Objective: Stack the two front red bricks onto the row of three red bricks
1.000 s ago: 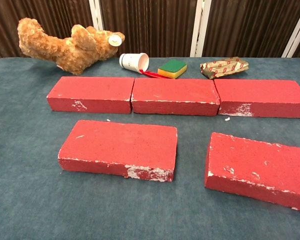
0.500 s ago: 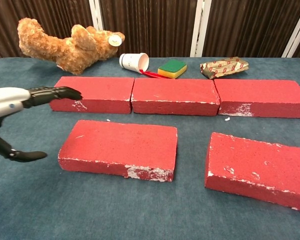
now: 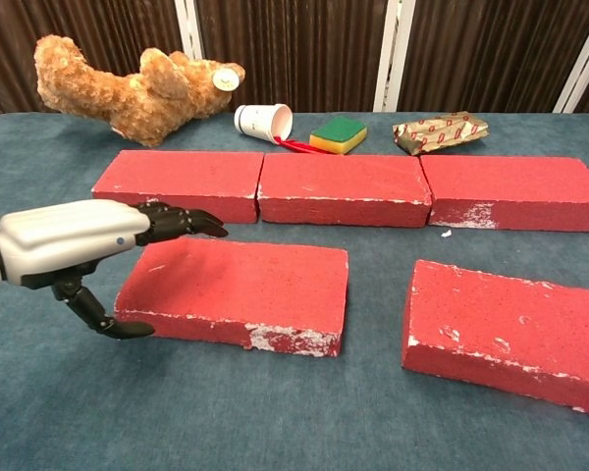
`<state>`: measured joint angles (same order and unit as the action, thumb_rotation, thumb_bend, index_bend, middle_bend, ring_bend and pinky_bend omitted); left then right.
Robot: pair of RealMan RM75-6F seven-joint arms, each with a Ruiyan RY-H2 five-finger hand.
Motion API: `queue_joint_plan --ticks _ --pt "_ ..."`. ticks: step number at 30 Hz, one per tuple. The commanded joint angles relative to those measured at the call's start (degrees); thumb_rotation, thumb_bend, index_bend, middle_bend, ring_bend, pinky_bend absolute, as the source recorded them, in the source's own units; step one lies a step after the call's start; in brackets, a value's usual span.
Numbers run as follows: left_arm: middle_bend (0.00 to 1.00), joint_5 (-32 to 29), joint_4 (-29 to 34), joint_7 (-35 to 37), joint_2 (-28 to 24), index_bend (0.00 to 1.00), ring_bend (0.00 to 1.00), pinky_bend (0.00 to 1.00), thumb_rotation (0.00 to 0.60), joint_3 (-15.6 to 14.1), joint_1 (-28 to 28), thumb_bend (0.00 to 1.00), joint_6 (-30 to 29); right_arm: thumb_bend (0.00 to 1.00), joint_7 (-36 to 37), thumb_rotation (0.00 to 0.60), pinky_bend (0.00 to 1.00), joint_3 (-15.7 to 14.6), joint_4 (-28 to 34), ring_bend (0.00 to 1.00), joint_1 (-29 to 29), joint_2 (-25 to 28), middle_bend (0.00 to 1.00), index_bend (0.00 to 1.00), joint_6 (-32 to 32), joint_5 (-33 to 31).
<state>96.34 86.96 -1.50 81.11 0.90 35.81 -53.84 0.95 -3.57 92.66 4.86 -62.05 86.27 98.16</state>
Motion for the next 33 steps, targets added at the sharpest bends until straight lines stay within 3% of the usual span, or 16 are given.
queue_joint_plan --ticks 1,23,33 --pt "0.00 -1.85 -1.31 -0.60 1.13 0.00 0.00 0.01 0.600 0.28 1.51 0.23 2.27 0.06 0.84 0.600 0.00 -0.06 -0.39 0.00 -0.03 0.13 0.00 0.00 0.48 0.59" --pt "0.00 -8.24 -2.45 3.41 1.09 0.00 0.00 0.01 0.600 0.76 8.19 0.25 10.61 0.06 -1.28 0.600 0.00 0.51 0.64 0.00 -0.62 0.13 0.00 0.00 0.10 -0.90" --pt "0.00 -10.19 -2.44 2.61 1.40 0.00 0.00 0.01 0.600 1.08 9.33 0.25 11.55 0.06 -1.56 0.600 0.00 0.40 0.85 0.00 -0.62 0.29 0.00 0.00 -0.20 -0.75"
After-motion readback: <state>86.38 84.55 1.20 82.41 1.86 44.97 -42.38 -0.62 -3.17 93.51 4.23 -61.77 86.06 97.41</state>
